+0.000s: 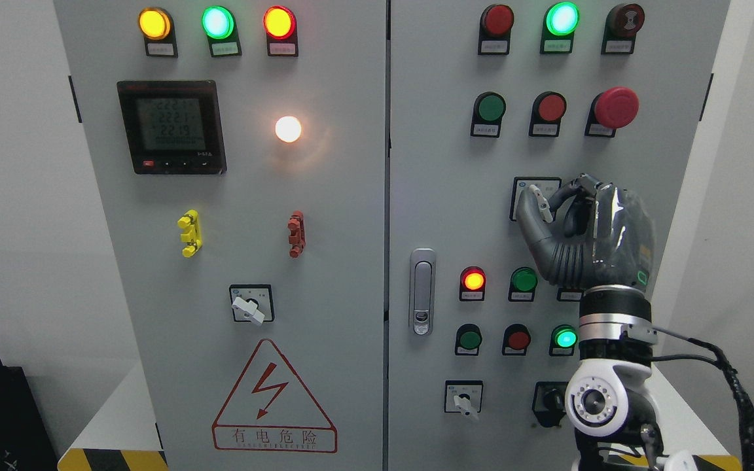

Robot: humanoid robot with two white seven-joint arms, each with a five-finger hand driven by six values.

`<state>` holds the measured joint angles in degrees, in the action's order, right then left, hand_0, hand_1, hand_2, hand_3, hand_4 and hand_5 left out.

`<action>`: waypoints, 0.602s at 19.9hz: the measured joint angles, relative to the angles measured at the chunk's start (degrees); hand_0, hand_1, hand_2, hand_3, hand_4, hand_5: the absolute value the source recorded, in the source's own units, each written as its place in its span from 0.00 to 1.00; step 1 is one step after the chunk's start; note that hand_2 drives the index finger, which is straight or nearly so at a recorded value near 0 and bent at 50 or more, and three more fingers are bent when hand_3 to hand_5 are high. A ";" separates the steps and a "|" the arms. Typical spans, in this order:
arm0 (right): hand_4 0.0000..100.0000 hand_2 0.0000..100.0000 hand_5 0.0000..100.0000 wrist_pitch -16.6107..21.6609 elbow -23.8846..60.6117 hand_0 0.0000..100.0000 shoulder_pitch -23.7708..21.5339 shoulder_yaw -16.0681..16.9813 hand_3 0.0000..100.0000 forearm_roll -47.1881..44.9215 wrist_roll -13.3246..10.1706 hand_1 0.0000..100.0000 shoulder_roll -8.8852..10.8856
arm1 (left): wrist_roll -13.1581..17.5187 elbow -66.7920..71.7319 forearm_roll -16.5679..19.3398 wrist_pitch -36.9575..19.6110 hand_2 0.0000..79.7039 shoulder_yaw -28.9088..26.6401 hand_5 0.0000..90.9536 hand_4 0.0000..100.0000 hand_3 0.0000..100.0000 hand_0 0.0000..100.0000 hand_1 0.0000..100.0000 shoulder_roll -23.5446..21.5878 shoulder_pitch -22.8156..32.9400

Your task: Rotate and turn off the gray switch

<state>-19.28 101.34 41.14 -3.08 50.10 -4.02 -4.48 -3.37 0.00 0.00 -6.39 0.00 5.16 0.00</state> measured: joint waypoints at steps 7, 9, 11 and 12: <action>0.99 0.77 1.00 0.00 -0.01 0.56 0.02 0.01 1.00 0.00 -0.08 0.42 0.00 | 0.00 0.00 0.00 0.00 0.00 0.00 0.00 0.00 0.00 0.12 0.39 0.00 0.00; 0.99 0.78 1.00 0.00 -0.02 0.56 0.05 0.01 1.00 0.00 -0.02 0.42 0.00 | 0.00 0.00 0.00 0.00 0.00 0.00 0.00 0.00 0.00 0.12 0.39 0.00 0.00; 0.99 0.78 1.00 -0.01 -0.04 0.56 0.06 0.02 1.00 0.00 0.03 0.42 0.00 | 0.00 0.00 0.00 0.00 0.00 0.00 0.00 0.00 0.00 0.12 0.39 -0.01 0.00; 0.99 0.78 1.00 -0.03 -0.05 0.56 0.06 0.01 1.00 0.00 0.03 0.42 0.00 | 0.00 0.00 0.00 0.00 0.00 0.00 0.00 0.00 0.00 0.12 0.39 -0.01 0.00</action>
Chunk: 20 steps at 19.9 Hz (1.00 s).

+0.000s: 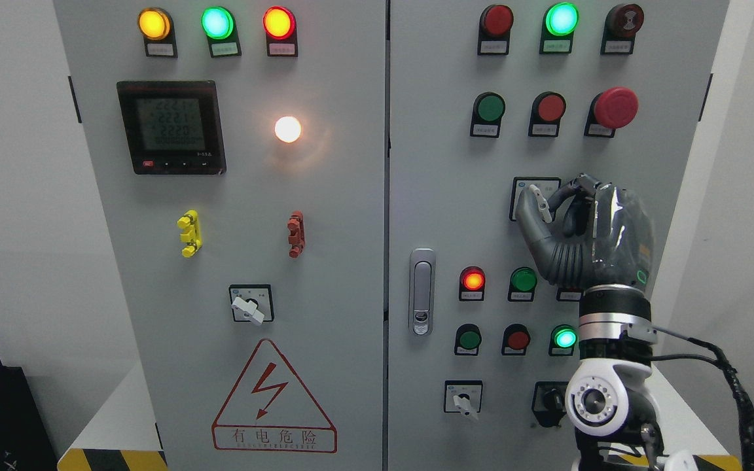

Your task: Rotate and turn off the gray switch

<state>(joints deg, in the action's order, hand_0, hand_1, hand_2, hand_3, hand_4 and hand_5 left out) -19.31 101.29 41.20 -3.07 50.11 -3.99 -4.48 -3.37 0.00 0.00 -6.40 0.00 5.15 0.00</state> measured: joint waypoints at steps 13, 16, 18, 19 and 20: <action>0.99 0.80 1.00 0.10 -0.13 0.57 0.24 0.00 1.00 -0.01 0.12 0.40 -0.02 | 0.00 0.00 0.00 0.00 0.00 0.00 0.00 0.00 0.00 0.12 0.39 -0.01 0.00; 1.00 0.80 1.00 0.10 -0.15 0.58 0.29 -0.01 1.00 -0.02 0.12 0.40 -0.05 | 0.01 0.00 0.00 0.00 0.00 0.00 0.00 0.00 0.00 0.12 0.39 -0.01 0.00; 1.00 0.80 1.00 0.10 -0.16 0.58 0.32 -0.02 1.00 -0.03 0.12 0.39 -0.05 | 0.01 0.00 0.00 0.00 0.00 0.00 0.00 0.00 0.00 0.12 0.39 -0.01 0.00; 1.00 0.80 1.00 0.10 -0.16 0.57 0.33 -0.02 1.00 -0.04 0.12 0.39 -0.06 | 0.01 0.00 0.00 0.00 0.00 0.00 0.00 0.00 0.00 0.12 0.39 -0.01 0.00; 1.00 0.80 1.00 0.10 -0.17 0.53 0.34 -0.02 1.00 -0.05 0.12 0.39 -0.06 | 0.01 0.00 0.00 0.00 0.00 0.00 0.00 0.00 0.00 0.12 0.39 -0.01 0.00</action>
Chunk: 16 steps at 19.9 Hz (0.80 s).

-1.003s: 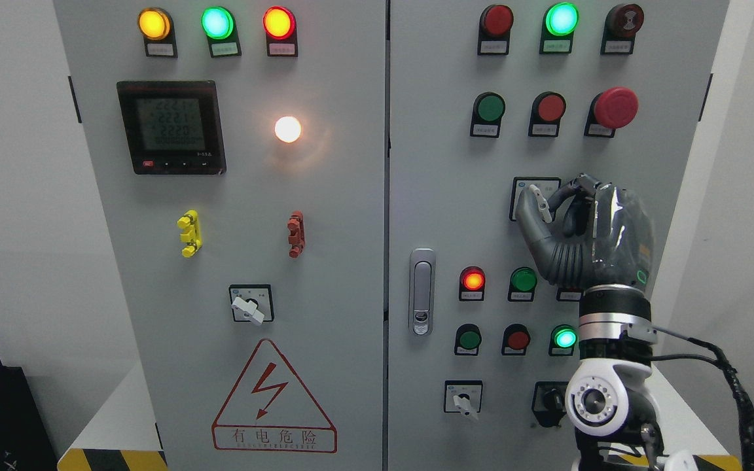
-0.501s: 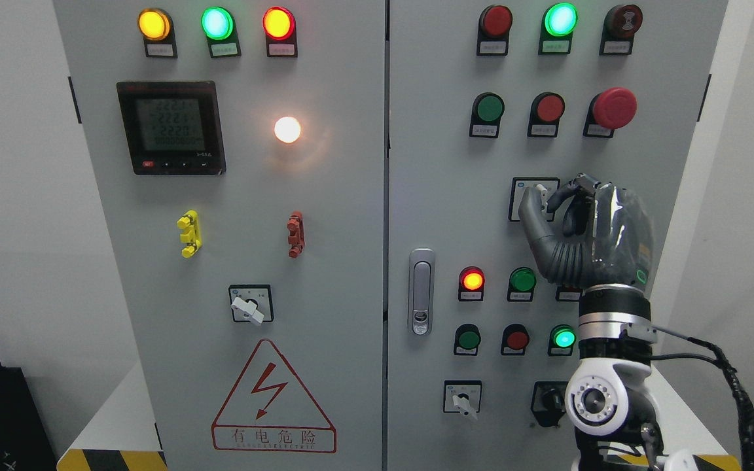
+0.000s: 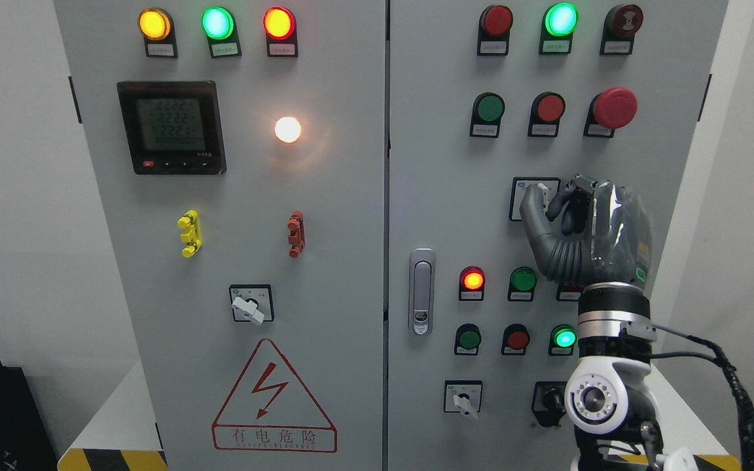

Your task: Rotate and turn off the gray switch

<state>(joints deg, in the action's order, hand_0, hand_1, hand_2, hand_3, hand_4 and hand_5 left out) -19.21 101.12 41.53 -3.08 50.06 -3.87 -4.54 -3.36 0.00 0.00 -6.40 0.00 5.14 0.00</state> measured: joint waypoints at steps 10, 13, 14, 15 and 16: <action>0.99 0.79 1.00 0.02 -0.02 0.43 0.04 0.02 1.00 -0.12 0.00 0.37 0.02 | 0.06 0.00 0.00 0.00 0.00 0.00 0.00 0.00 0.00 0.12 0.39 0.00 0.00; 0.99 0.79 1.00 0.18 -0.01 0.41 0.04 0.02 1.00 -0.16 0.00 0.36 0.03 | 0.06 0.00 0.00 0.00 0.00 0.00 0.00 0.00 0.00 0.12 0.39 0.01 0.00; 0.99 0.79 1.00 0.19 0.00 0.40 0.04 0.02 1.00 -0.17 0.00 0.35 0.03 | 0.06 0.00 0.00 -0.01 0.00 0.00 0.00 0.00 0.00 0.12 0.39 0.01 0.00; 0.99 0.79 1.00 0.23 0.00 0.39 0.04 0.02 1.00 -0.17 0.00 0.35 0.04 | 0.06 0.00 0.00 0.00 0.00 0.00 0.00 0.00 0.00 0.12 0.39 0.01 0.00; 0.99 0.79 1.00 0.23 0.01 0.39 0.04 0.02 1.00 -0.18 0.00 0.35 0.04 | 0.07 0.00 0.00 0.00 0.00 0.00 0.00 0.00 0.00 0.12 0.39 0.01 0.00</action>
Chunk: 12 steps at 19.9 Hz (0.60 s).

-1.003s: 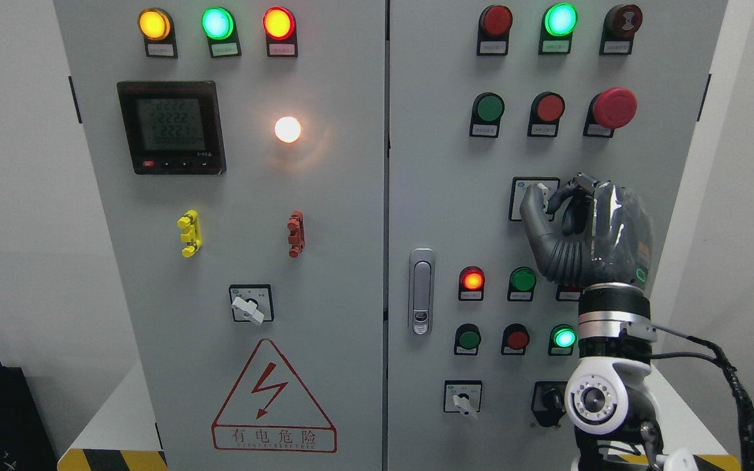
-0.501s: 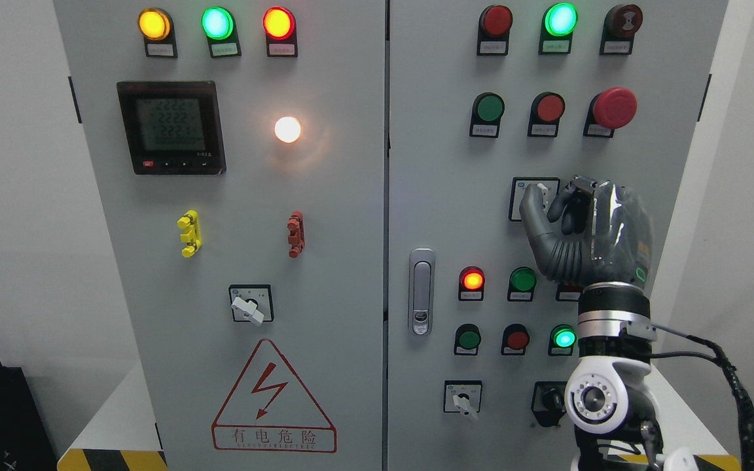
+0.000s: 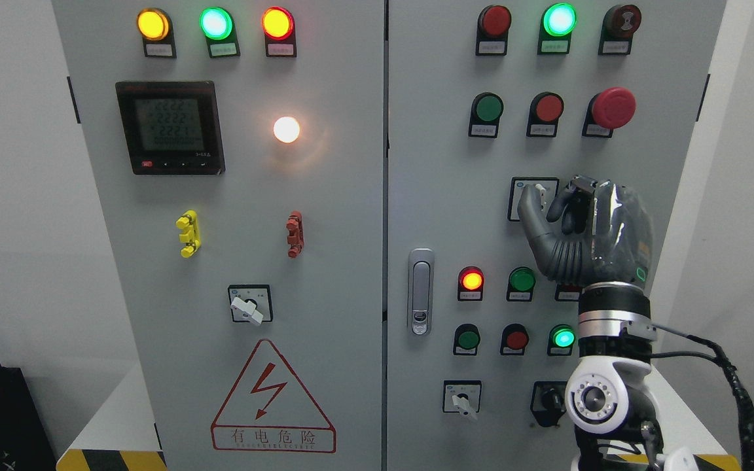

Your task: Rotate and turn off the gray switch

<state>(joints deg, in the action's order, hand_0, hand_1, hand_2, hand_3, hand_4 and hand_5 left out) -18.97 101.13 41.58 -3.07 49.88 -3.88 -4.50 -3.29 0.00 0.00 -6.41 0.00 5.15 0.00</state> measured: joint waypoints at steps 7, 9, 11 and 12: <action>0.99 0.78 1.00 0.28 0.15 0.34 -0.14 -0.01 1.00 -0.03 -0.02 0.35 0.02 | 0.00 0.00 0.00 -0.01 0.00 0.00 0.00 0.00 0.00 0.12 0.39 0.01 0.00; 0.99 0.78 1.00 0.52 0.25 0.34 -0.29 0.00 1.00 -0.03 0.01 0.36 0.06 | 0.00 0.00 0.00 0.00 0.00 0.00 0.00 0.00 0.00 0.12 0.39 0.01 0.00; 0.99 0.78 1.00 0.88 0.36 0.33 -0.40 0.02 1.00 -0.04 0.21 0.36 0.14 | 0.00 0.00 0.00 -0.01 0.00 0.00 0.00 0.00 0.00 0.12 0.39 0.01 0.00; 0.99 0.78 1.00 1.03 0.42 0.33 -0.47 0.04 1.00 -0.04 0.25 0.36 0.17 | 0.01 0.00 0.00 -0.01 0.00 0.00 0.00 0.00 0.00 0.12 0.39 0.01 0.00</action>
<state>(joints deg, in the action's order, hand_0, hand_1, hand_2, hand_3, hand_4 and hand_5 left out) -17.94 101.55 41.10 -3.02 49.84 -3.63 -4.33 -3.29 0.00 0.00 -6.42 0.00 5.17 0.00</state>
